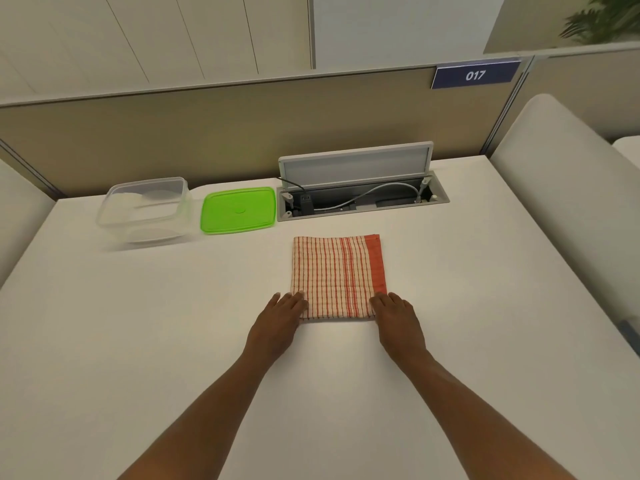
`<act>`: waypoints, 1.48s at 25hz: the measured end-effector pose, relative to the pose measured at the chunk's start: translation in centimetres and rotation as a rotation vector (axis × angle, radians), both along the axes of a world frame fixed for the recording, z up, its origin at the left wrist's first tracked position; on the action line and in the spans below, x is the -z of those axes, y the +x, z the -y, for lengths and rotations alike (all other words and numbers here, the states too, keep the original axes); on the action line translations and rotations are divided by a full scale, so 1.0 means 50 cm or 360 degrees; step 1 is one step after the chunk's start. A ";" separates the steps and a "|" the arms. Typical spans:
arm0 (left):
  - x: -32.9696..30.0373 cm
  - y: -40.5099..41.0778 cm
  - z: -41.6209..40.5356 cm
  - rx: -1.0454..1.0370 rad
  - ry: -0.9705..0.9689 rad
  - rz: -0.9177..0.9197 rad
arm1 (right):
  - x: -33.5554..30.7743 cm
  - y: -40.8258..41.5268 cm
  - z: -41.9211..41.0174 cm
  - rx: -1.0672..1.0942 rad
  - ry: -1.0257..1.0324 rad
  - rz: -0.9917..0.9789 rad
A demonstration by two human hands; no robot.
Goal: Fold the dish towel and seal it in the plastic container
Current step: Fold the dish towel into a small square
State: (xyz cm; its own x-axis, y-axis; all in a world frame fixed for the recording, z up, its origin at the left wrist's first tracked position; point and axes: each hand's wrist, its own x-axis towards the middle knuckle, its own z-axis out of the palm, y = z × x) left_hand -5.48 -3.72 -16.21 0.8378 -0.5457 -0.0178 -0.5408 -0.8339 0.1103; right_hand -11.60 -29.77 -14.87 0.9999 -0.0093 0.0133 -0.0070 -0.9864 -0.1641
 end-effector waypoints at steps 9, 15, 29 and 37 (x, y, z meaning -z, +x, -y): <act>-0.024 -0.010 0.010 -0.0235 -0.0001 -0.0241 | -0.002 -0.008 0.008 -0.0033 0.0003 -0.0015; -0.038 0.015 -0.001 -0.0361 -0.0240 -0.0444 | -0.003 -0.010 0.010 -0.0045 -0.0030 0.0057; -0.092 0.074 -0.016 -0.0589 -0.0895 -0.0488 | -0.058 0.057 0.041 0.0166 0.0697 -0.0005; -0.089 0.114 -0.007 -0.0598 -0.1418 -0.0655 | -0.084 0.161 0.040 0.0407 0.1108 0.0043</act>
